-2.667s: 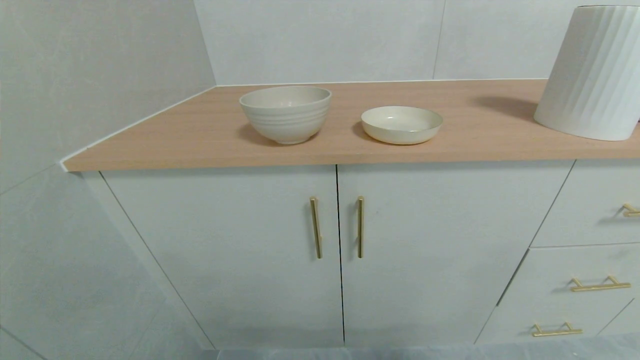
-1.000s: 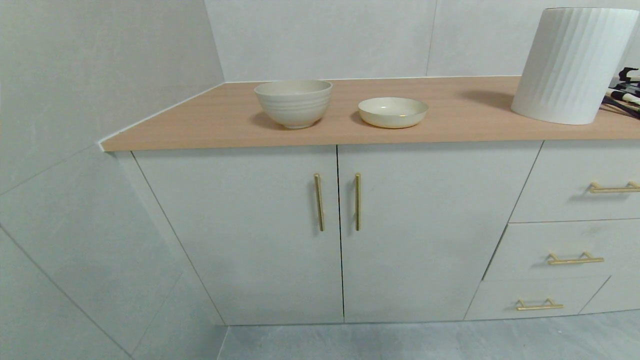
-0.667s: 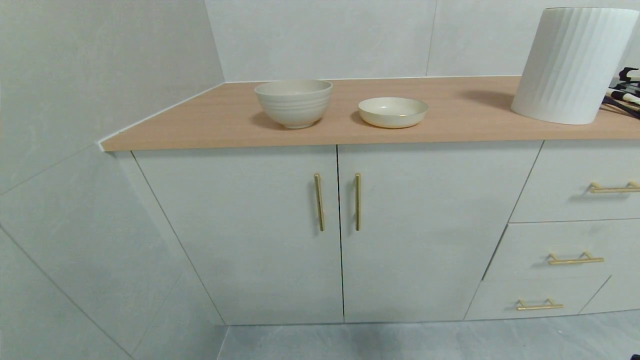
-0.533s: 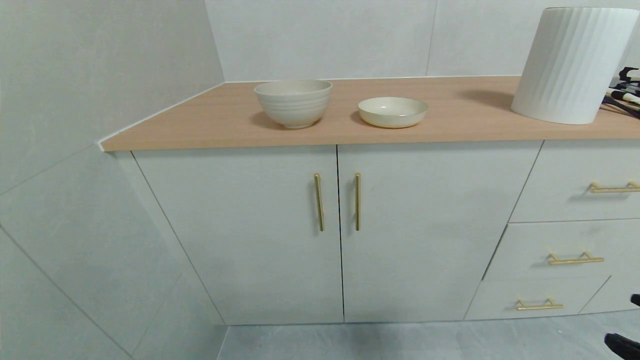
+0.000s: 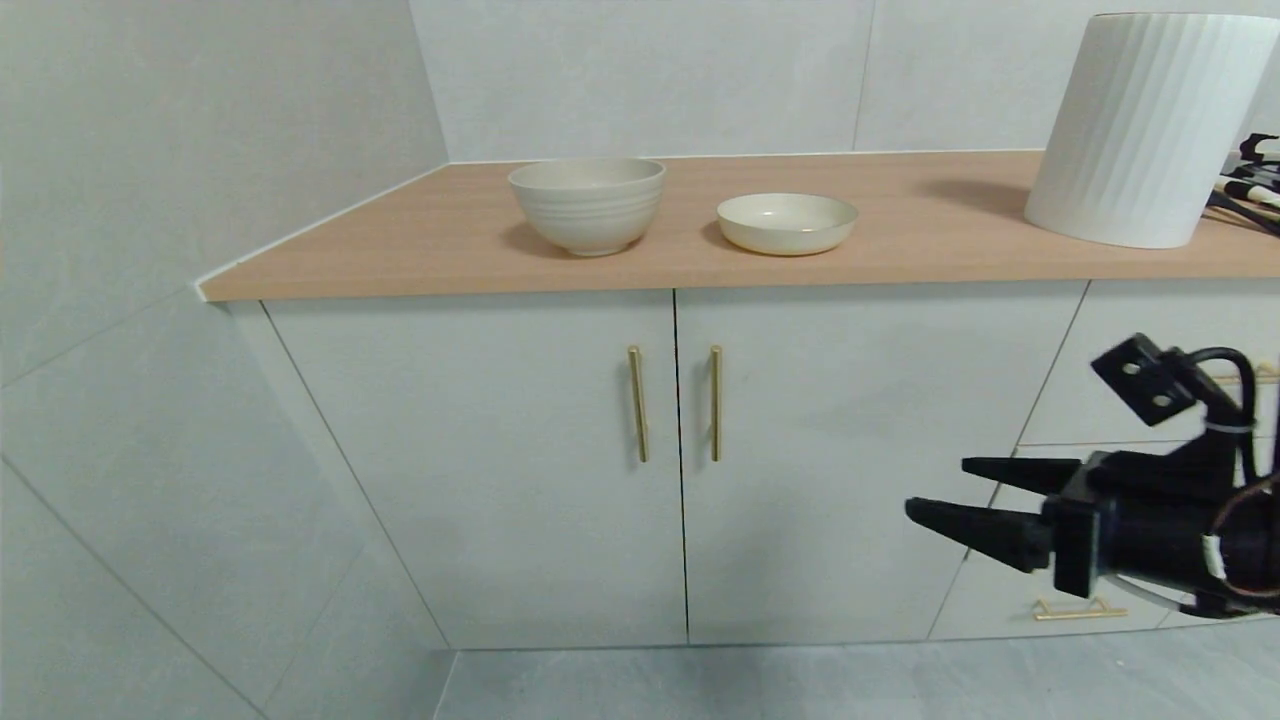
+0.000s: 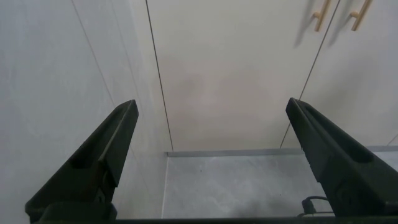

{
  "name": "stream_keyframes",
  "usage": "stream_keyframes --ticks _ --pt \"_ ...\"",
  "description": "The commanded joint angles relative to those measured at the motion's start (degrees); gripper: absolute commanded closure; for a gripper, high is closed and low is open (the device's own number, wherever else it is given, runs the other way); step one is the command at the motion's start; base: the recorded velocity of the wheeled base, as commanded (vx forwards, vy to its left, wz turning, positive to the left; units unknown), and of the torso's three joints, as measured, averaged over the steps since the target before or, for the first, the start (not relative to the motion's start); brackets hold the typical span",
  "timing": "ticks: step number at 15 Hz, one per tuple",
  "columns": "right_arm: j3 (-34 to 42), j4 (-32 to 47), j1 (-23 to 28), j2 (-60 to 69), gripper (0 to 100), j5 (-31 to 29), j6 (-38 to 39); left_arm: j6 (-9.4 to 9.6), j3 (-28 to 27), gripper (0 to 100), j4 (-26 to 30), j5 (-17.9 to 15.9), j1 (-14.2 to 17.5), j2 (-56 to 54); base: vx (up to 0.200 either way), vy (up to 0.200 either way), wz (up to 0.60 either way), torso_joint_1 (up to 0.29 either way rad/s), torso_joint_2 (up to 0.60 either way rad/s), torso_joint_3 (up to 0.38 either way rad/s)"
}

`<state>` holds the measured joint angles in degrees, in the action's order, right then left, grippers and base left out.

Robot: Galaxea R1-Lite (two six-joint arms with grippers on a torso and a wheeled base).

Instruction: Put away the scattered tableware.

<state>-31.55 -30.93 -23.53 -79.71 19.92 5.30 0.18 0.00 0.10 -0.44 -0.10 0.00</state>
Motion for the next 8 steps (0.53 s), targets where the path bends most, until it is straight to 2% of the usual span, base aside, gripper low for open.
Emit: stream_keyframes --ticks 1,5,8 --pt "-6.9 -1.3 -2.8 -12.4 0 0.0 0.2 -0.01 0.0 0 0.0 0.0 0.0 0.1 0.000 0.000 0.00 0.000 0.00 0.000" --pt "-18.0 -1.3 -5.7 -23.3 0 0.0 0.9 -0.01 0.0 0 0.0 0.0 0.0 0.1 0.000 0.000 0.00 0.000 0.00 0.000" --pt "-22.2 -1.4 -7.1 -27.0 0 -0.1 1.0 -0.01 0.0 0 0.0 0.0 0.0 0.1 0.000 0.000 0.00 0.000 0.00 0.000"
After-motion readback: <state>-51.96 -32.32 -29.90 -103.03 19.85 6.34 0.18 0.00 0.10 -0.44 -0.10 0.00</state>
